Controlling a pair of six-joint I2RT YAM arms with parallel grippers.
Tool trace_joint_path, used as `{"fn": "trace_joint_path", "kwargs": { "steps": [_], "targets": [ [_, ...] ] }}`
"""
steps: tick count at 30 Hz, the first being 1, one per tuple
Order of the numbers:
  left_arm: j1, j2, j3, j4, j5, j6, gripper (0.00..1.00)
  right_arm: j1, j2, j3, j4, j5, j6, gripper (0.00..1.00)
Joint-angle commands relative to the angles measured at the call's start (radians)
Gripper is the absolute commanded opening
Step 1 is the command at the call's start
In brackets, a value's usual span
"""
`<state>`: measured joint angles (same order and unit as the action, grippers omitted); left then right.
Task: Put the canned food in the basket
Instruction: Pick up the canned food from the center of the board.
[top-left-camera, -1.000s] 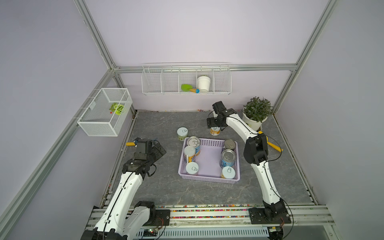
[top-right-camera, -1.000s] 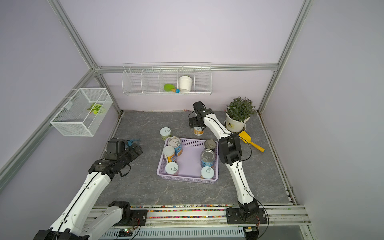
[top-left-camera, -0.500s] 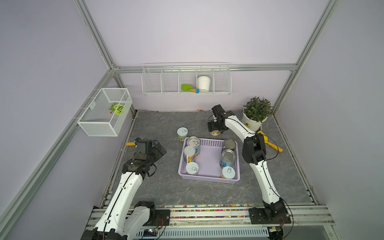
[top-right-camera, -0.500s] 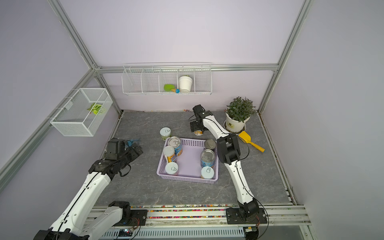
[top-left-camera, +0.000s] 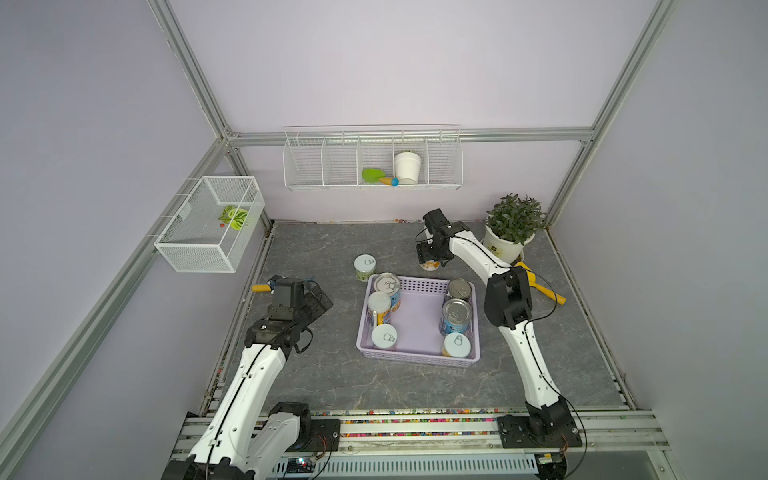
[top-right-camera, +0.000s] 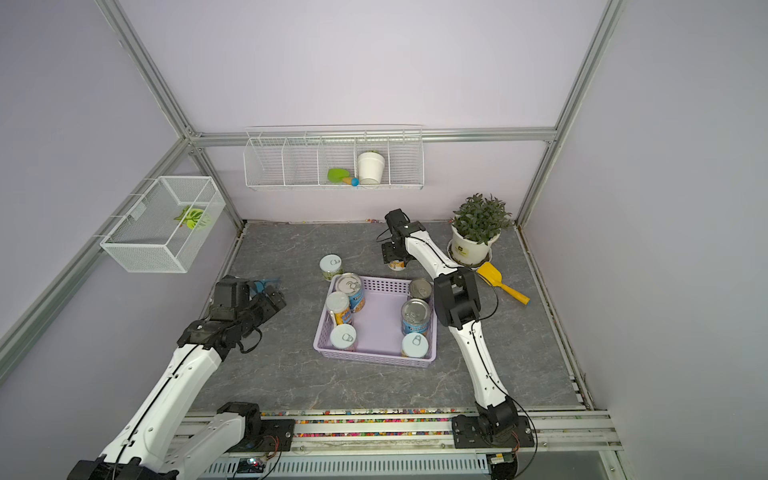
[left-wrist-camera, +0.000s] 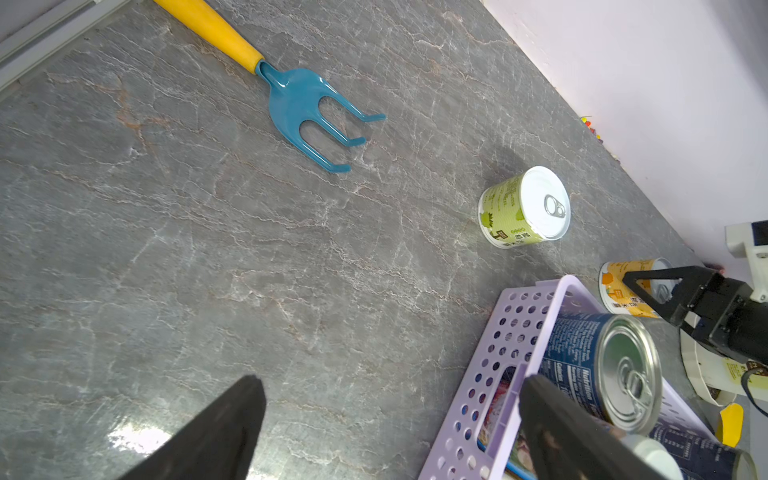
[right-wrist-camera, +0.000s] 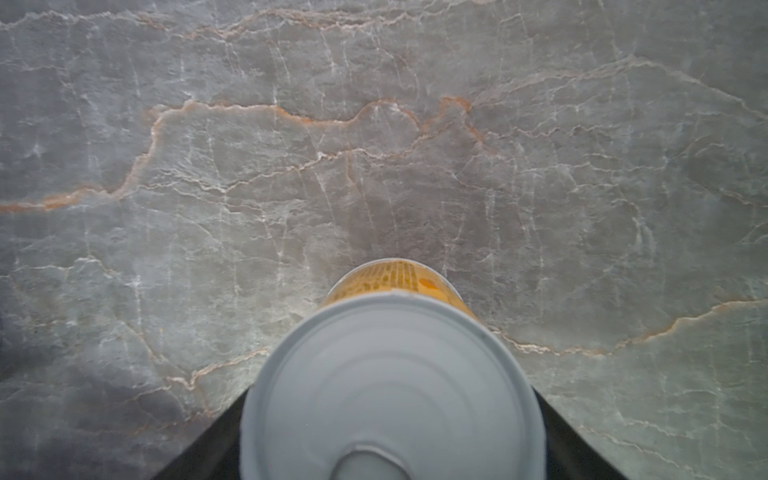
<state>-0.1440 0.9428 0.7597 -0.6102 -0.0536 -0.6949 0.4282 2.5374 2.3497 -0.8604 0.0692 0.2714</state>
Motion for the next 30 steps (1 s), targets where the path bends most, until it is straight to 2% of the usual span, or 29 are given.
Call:
{"fn": "trace_joint_path", "kwargs": {
  "steps": [1, 6, 19, 30],
  "targets": [
    [0.007, -0.002, -0.011, 0.01, 0.006, 0.019, 1.0, 0.012, -0.047, -0.007, 0.031, 0.001, -0.004, 0.59],
    [0.008, -0.004, -0.011, 0.01, 0.007, 0.02, 1.0, 0.022, -0.143, -0.085, 0.087, 0.013, -0.009, 0.52],
    [0.009, 0.013, -0.016, 0.04, 0.034, 0.024, 1.0, 0.045, -0.394, -0.303, 0.196, 0.039, -0.005, 0.46],
    [0.009, 0.134, 0.042, 0.108, 0.075, 0.005, 1.0, 0.131, -0.704, -0.63, 0.295, 0.082, -0.01, 0.44]
  ]
}}
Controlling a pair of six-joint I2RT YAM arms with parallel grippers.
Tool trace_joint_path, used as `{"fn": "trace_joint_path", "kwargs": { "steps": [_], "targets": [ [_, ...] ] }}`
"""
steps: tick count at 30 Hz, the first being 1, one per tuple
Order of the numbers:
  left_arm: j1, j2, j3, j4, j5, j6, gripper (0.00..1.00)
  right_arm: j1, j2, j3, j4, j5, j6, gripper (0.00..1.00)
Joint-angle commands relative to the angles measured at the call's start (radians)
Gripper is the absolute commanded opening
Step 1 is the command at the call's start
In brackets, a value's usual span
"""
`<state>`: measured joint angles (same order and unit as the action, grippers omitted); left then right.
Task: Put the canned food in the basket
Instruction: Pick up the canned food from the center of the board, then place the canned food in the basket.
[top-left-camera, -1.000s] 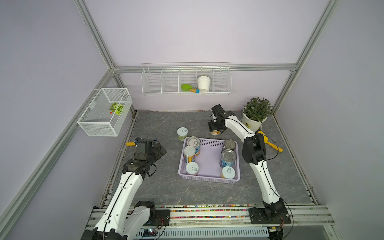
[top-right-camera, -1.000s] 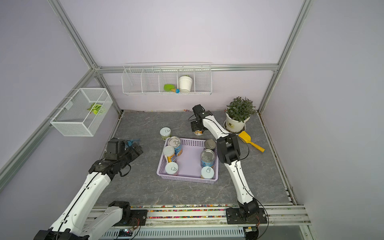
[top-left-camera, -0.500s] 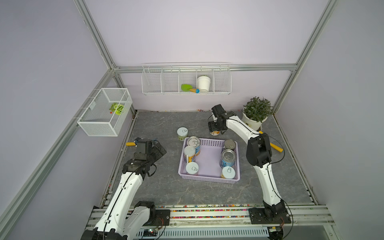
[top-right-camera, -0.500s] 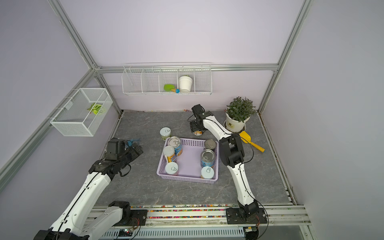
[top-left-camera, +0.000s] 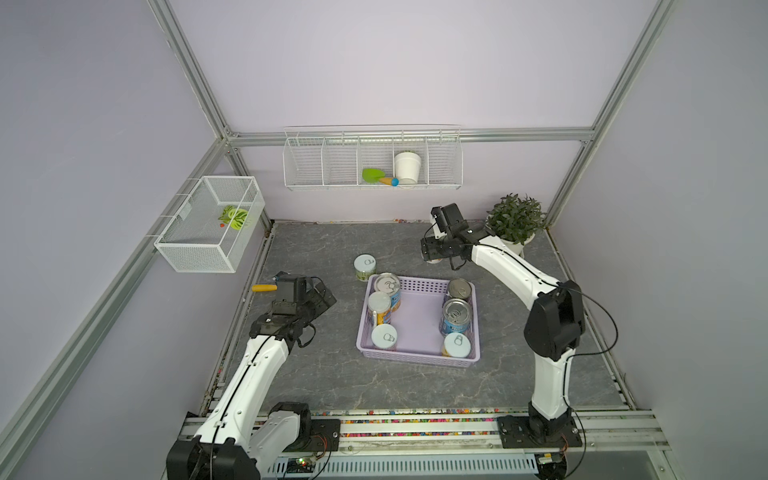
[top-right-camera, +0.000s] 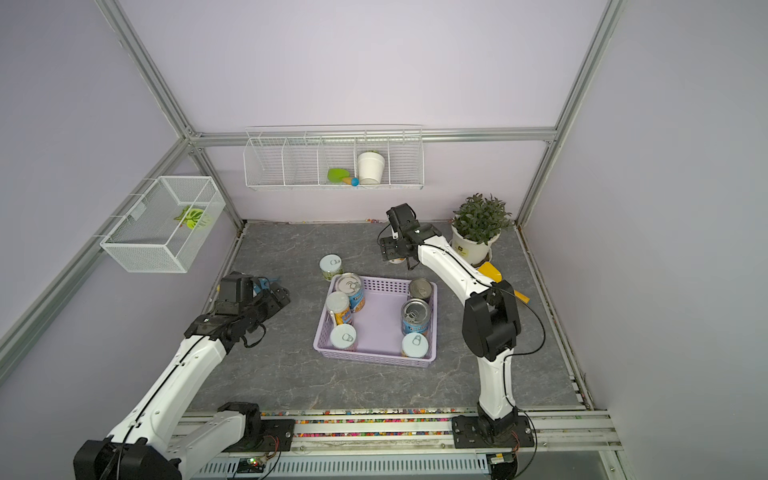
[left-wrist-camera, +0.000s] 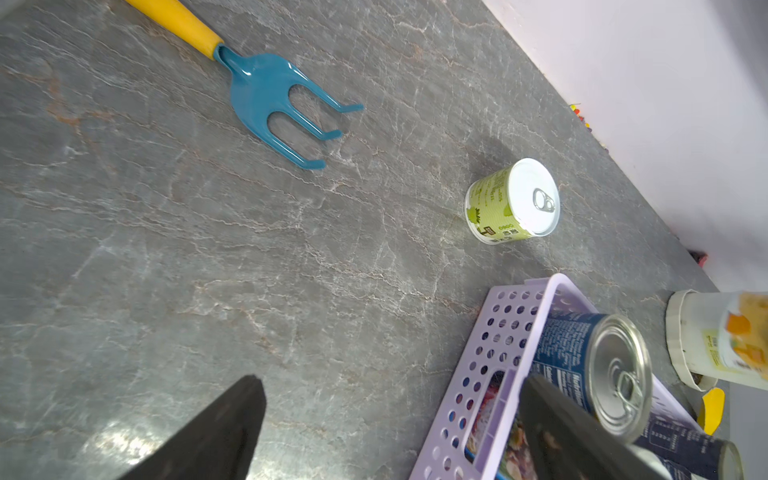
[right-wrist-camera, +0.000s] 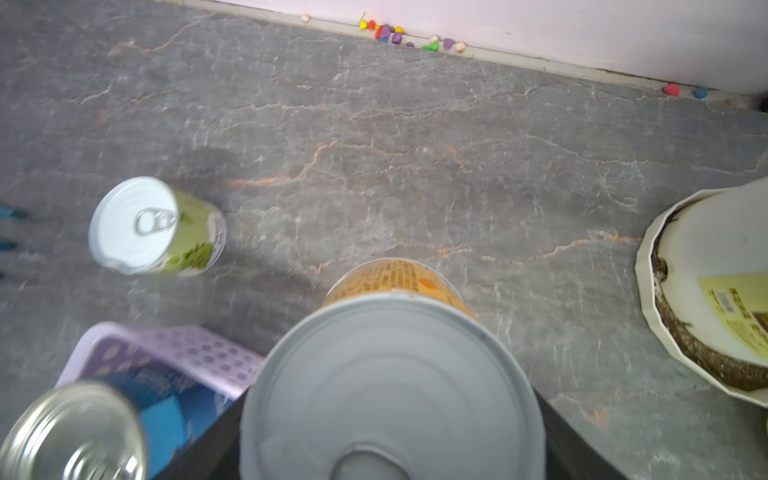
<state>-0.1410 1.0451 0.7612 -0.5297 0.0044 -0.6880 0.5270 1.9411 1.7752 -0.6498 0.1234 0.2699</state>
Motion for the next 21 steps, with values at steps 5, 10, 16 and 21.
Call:
{"fn": "trace_joint_path", "kwargs": {
  "steps": [5, 10, 16, 21],
  "targets": [
    [0.006, 0.098, 0.075, 0.083, 0.024, -0.06, 1.0, 0.096, -0.267, -0.221, 0.111, 0.079, -0.008, 0.43],
    [0.006, 0.176, 0.142, 0.086, 0.05, -0.094, 1.0, 0.185, -0.447, -0.416, 0.149, 0.139, 0.006, 0.43],
    [0.006, 0.274, 0.247, 0.042, 0.064, -0.092, 1.0, 0.321, -0.646, -0.609, 0.168, 0.186, 0.039, 0.43],
    [0.006, 0.392, 0.378, -0.027, 0.129, -0.036, 1.0, 0.455, -0.709, -0.664, 0.143, 0.262, 0.067, 0.43]
  ]
}}
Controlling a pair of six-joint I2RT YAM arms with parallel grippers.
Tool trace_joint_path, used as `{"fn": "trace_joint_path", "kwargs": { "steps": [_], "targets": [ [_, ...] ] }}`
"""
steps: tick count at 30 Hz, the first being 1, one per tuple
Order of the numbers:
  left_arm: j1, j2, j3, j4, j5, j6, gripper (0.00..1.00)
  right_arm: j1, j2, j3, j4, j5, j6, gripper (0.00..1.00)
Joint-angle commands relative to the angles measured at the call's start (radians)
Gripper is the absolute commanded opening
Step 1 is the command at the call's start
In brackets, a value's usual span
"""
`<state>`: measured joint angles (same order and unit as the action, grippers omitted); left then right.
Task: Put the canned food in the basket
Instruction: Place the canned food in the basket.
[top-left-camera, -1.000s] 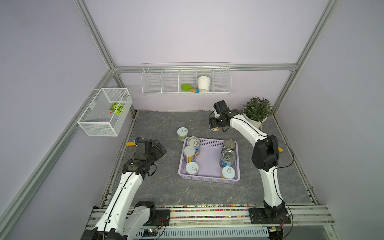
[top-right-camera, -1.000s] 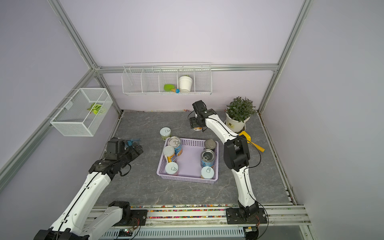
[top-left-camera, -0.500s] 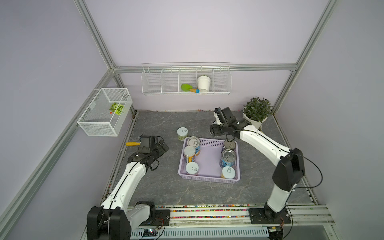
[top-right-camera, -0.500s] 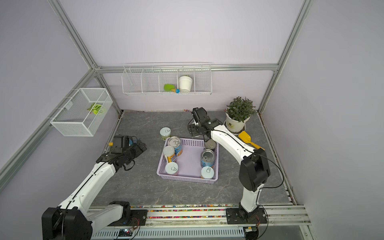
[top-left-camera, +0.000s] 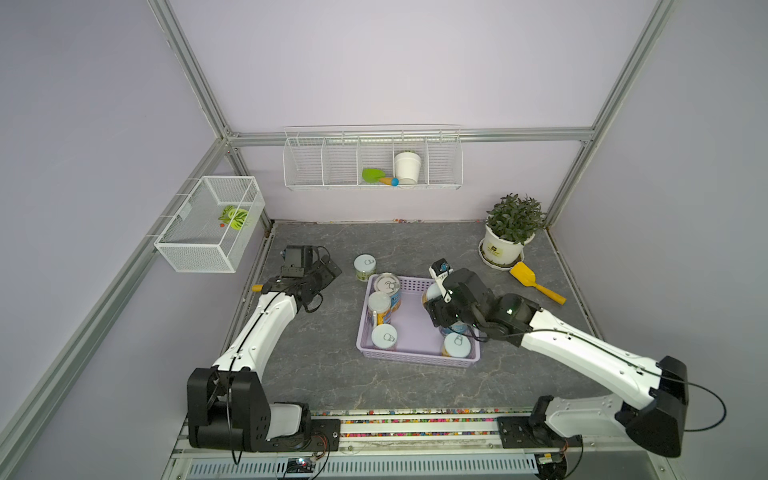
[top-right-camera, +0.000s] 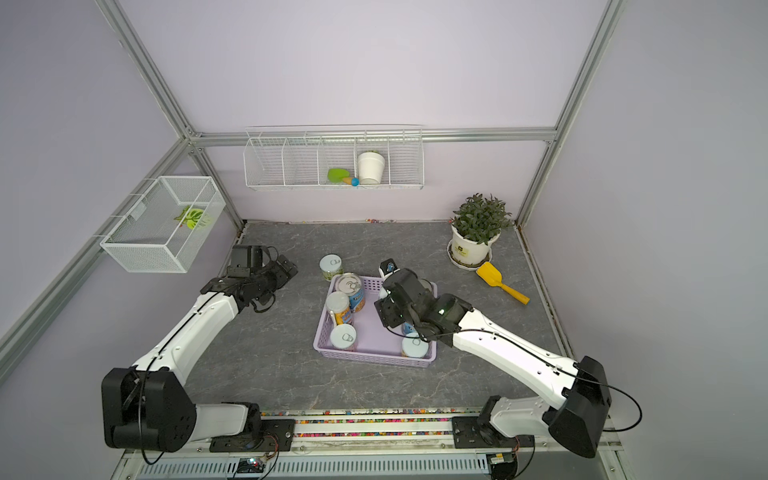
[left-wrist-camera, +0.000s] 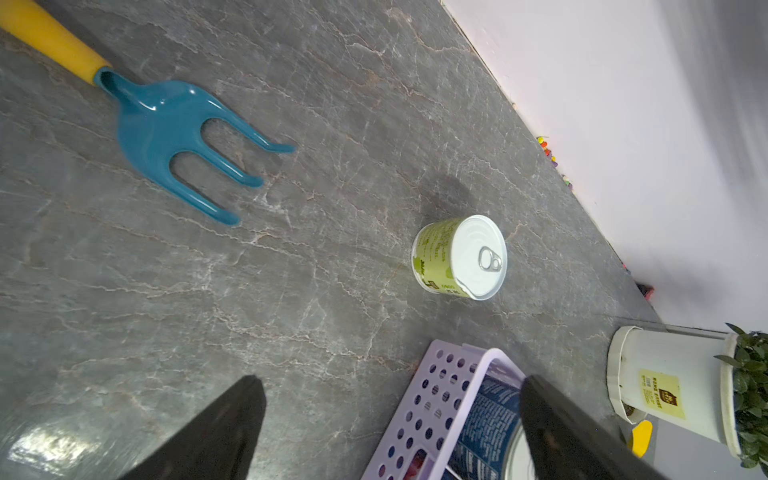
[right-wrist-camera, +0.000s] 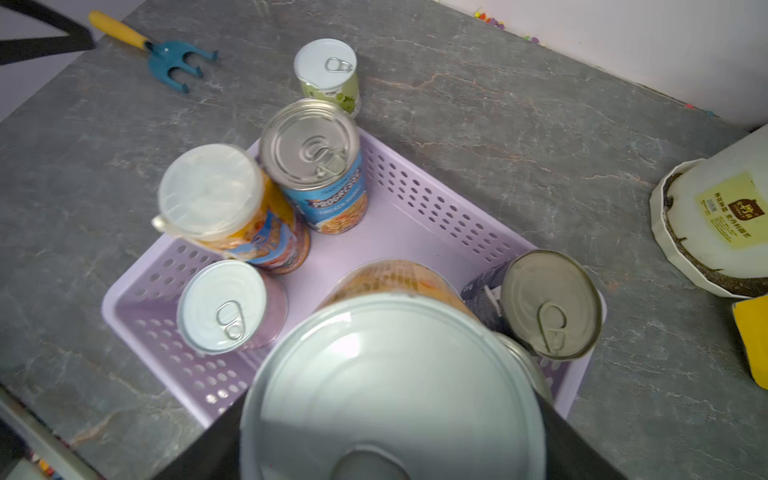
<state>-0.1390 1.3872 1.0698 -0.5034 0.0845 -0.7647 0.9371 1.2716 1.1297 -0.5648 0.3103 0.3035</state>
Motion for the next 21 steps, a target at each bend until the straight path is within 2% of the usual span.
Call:
{"fn": "trace_joint_path", "kwargs": {
  "steps": [1, 8, 17, 21],
  "targets": [
    [0.004, 0.077, 0.096, -0.075, 0.055, 0.049, 1.0, 0.068, -0.041, -0.032, 0.06, 0.079, 0.049, 0.43],
    [0.003, 0.191, 0.167, -0.103, 0.083, 0.089, 1.0, 0.139, 0.02, -0.079, 0.036, 0.104, 0.103, 0.42],
    [-0.041, 0.286, 0.275, -0.15, 0.054, 0.127, 1.0, 0.144, 0.037, -0.177, 0.105, -0.009, 0.169, 0.41],
    [-0.075, 0.328, 0.326, -0.18, 0.03, 0.134, 1.0, 0.144, 0.074, -0.185, 0.117, -0.002, 0.174, 0.41]
  ]
}}
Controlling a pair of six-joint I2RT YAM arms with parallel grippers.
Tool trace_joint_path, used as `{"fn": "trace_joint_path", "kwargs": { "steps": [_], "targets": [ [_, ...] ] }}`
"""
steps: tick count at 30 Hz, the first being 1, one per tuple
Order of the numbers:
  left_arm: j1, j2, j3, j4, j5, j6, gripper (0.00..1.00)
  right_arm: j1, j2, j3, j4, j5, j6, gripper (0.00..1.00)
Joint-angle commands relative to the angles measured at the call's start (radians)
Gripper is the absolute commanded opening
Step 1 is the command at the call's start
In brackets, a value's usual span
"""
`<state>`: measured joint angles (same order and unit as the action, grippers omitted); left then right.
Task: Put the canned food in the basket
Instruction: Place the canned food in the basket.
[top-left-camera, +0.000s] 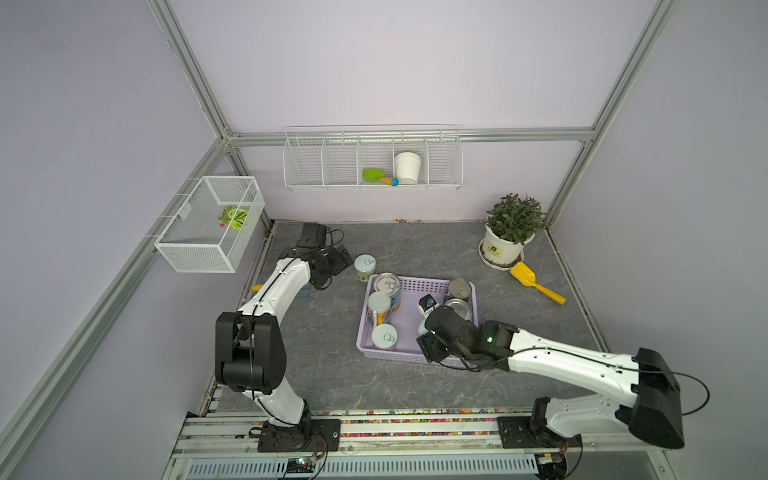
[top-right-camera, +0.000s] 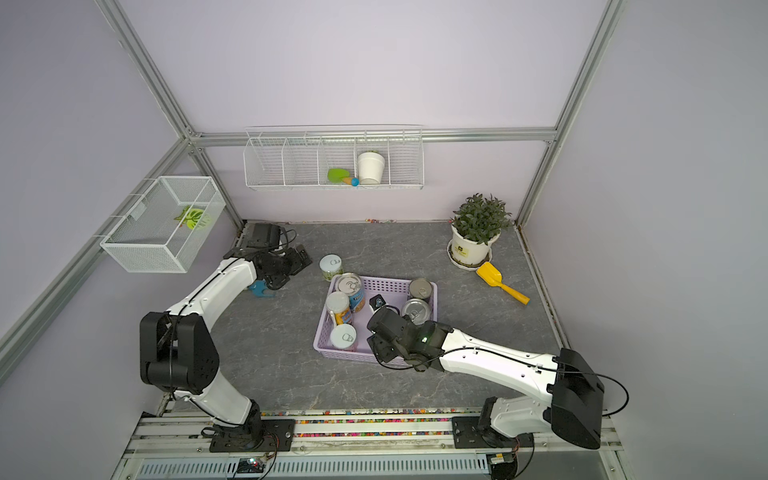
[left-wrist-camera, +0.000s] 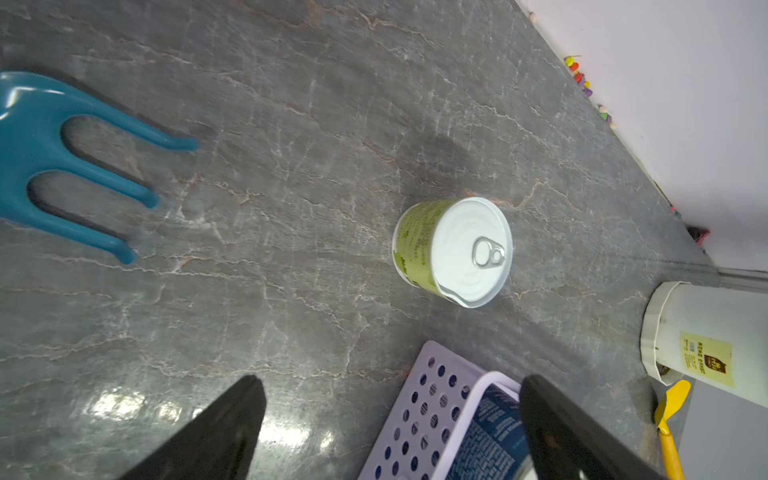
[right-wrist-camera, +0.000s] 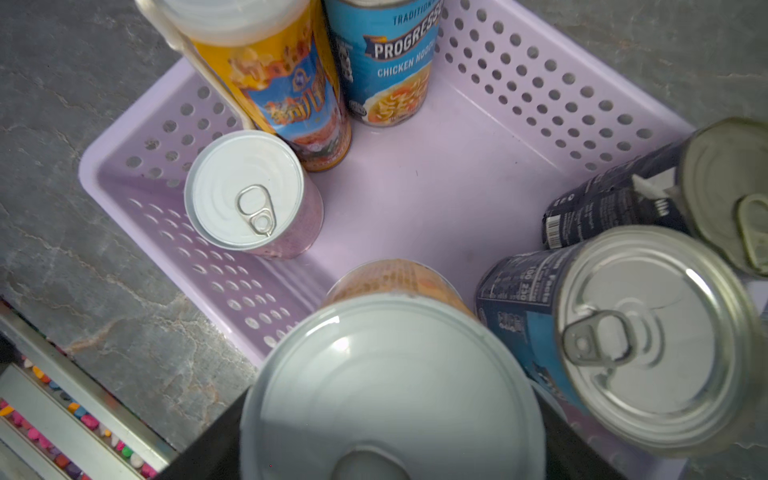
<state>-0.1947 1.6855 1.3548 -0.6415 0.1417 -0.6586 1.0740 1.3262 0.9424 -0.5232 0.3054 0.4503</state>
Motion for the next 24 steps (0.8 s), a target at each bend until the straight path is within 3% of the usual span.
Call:
{"fn": "trace_joint_path", "kwargs": {
  "steps": [1, 10, 24],
  "targets": [
    [-0.026, 0.04, 0.051, -0.048, -0.034, 0.028, 1.0, 0.008, 0.032, 0.014, 0.062, 0.012, 0.031, 0.41],
    [-0.04, 0.046, 0.035, -0.045, -0.046, 0.028, 1.0, 0.007, 0.117, 0.024, 0.041, 0.064, 0.087, 0.41],
    [-0.049, 0.028, 0.017, -0.05, -0.069, 0.04, 1.0, 0.001, 0.287, 0.047, 0.022, -0.007, 0.117, 0.44]
  ]
}}
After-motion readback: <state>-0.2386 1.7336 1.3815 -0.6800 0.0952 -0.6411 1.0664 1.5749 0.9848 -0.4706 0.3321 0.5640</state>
